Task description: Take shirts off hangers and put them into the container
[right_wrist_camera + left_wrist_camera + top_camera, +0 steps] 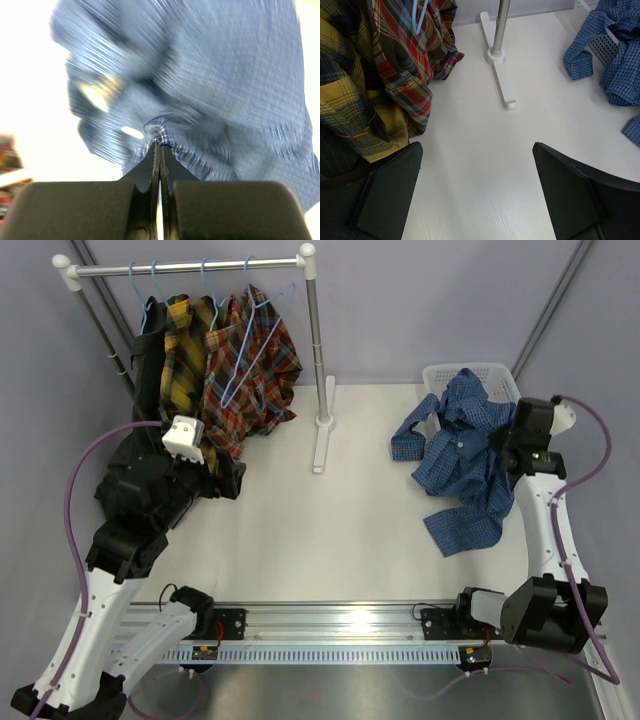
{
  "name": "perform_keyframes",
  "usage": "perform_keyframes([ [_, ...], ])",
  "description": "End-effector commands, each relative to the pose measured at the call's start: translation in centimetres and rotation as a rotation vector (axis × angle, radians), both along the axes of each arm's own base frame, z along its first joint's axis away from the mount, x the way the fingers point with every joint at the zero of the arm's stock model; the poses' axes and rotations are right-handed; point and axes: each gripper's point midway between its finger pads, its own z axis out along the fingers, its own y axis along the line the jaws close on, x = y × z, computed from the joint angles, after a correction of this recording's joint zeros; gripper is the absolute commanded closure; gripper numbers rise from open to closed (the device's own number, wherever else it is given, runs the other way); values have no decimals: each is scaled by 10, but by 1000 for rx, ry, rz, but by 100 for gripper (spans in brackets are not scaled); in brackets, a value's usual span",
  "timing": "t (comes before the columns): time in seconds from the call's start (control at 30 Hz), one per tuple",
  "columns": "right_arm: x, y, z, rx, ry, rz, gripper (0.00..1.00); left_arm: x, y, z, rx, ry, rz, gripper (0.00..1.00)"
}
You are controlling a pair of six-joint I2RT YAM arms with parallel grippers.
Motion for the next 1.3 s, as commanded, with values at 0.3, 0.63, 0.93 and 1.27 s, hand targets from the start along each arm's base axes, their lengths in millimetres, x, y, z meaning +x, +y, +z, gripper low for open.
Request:
perform_keyframes([
  [0.3,145,-34,141,-215,-213,110,100,1,1,12,-12,-45,4,1],
  [0.63,200,-17,-50,87,207,216,100,-5,3,18,-44,-58,18,1],
  [0.93,181,-21,-71,68,316,232,47,-6,-3,14,-62,-40,-11,1],
  [1.27,98,-40,115,-169,-15,75,1,-10,-4,21,-71,-60,-21,1],
])
